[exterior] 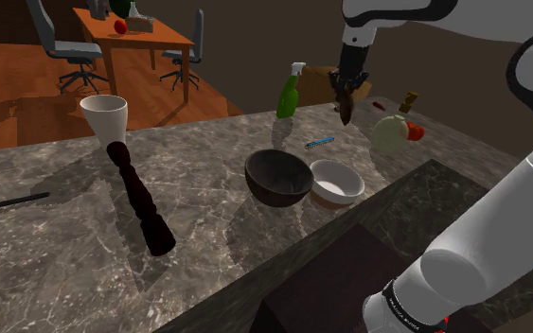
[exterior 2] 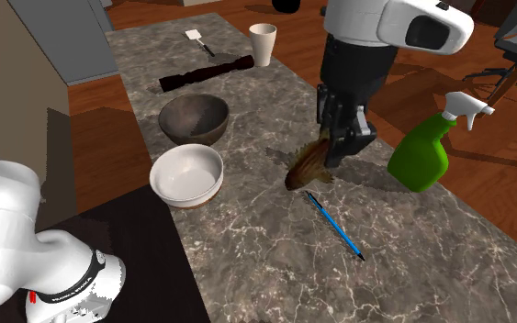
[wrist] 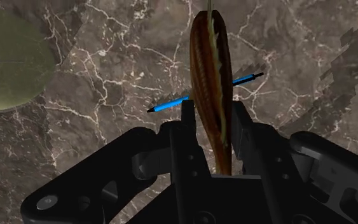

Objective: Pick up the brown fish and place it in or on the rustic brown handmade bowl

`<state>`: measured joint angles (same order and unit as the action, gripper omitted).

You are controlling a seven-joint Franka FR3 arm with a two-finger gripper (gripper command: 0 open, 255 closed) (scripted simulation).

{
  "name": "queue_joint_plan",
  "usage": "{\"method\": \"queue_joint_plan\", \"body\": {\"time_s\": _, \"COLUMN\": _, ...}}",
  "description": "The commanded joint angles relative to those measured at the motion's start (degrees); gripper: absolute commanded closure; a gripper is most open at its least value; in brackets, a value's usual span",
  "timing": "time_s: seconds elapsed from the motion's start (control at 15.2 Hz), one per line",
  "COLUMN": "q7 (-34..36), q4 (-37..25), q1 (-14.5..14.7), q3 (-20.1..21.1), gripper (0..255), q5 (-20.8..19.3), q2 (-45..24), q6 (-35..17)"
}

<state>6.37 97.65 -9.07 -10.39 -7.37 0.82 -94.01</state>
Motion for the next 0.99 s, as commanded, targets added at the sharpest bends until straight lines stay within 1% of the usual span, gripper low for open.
{"method": "queue_joint_plan", "body": {"time_s": 0.0, "q7": 2.7, "q4": 3.0, "q1": 1.2, "q3": 1.3, "gripper": 255, "q5": -0.3, "q2": 2.8, "q6": 0.1}}
{"method": "queue_joint_plan", "body": {"time_s": 0.46, "q7": 12.0, "q4": 10.6, "q1": 5.3, "q3": 6.6, "gripper": 255, "q5": 0.2, "q2": 9.7, "q6": 0.6}}
{"method": "queue_joint_plan", "body": {"time_s": 0.92, "q7": 21.3, "q4": 14.8, "q1": 9.2, "q3": 12.4, "gripper": 255, "q5": 2.2, "q2": 14.0, "q6": 1.6}}
